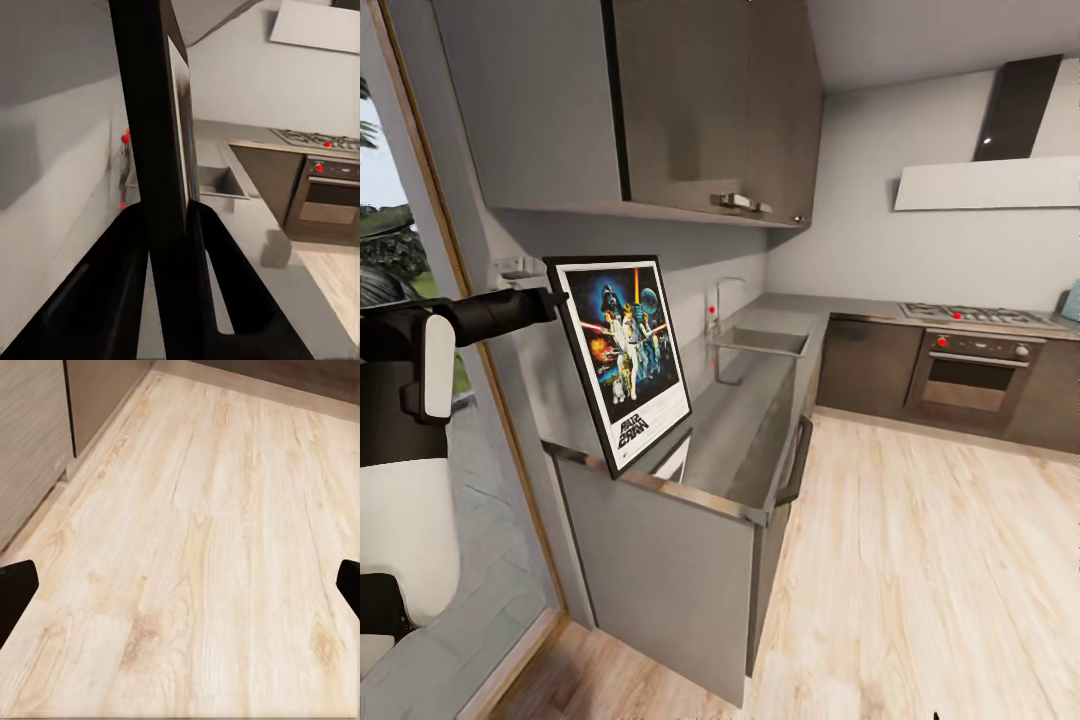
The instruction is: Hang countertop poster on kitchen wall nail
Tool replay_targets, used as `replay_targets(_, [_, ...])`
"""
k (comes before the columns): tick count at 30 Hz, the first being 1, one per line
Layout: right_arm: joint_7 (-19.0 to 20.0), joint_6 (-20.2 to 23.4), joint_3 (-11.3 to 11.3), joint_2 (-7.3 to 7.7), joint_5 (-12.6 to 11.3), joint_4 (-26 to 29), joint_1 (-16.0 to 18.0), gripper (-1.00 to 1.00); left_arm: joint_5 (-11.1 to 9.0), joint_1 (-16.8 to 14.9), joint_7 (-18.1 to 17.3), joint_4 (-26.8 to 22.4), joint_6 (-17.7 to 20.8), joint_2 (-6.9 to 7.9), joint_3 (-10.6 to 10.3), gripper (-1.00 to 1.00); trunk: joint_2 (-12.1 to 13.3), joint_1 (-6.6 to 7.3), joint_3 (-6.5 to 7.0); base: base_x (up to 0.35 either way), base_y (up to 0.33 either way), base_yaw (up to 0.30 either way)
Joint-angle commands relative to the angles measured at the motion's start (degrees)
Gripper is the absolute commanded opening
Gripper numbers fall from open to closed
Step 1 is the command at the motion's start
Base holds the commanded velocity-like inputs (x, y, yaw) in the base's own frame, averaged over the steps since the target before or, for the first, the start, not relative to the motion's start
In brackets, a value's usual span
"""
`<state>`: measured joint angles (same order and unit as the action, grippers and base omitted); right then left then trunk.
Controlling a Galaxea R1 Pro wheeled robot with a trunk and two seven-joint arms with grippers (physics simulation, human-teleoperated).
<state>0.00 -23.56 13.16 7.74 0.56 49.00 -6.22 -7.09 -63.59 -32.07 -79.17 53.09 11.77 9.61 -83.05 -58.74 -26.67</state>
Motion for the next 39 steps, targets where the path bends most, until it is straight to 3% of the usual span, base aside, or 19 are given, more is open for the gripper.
replay_targets(1, [0.0,-0.09,0.02,0.0,0.06,0.04,0.01,1.0,-0.47,-0.05,0.17,-0.02,0.43,0.0,0.05,-1.0,-0.03,0.01,-0.05,-0.085,-0.033,0.0])
replay_targets(16, [0.0,-0.09,0.02,0.0,0.06,0.07,-0.02,1.0,-0.47,-0.05,0.17,-0.02,0.43,0.0,-2.04,-1.0,-0.03,0.01,-0.02,-0.151,-0.227,-0.014])
replay_targets(39, [0.0,-0.09,0.01,-0.03,0.07,0.06,-0.02,1.0,-0.47,-0.05,0.17,-0.12,0.43,0.0,-2.14,-1.0,-0.03,0.01,0.78,-0.151,-0.273,-0.275])
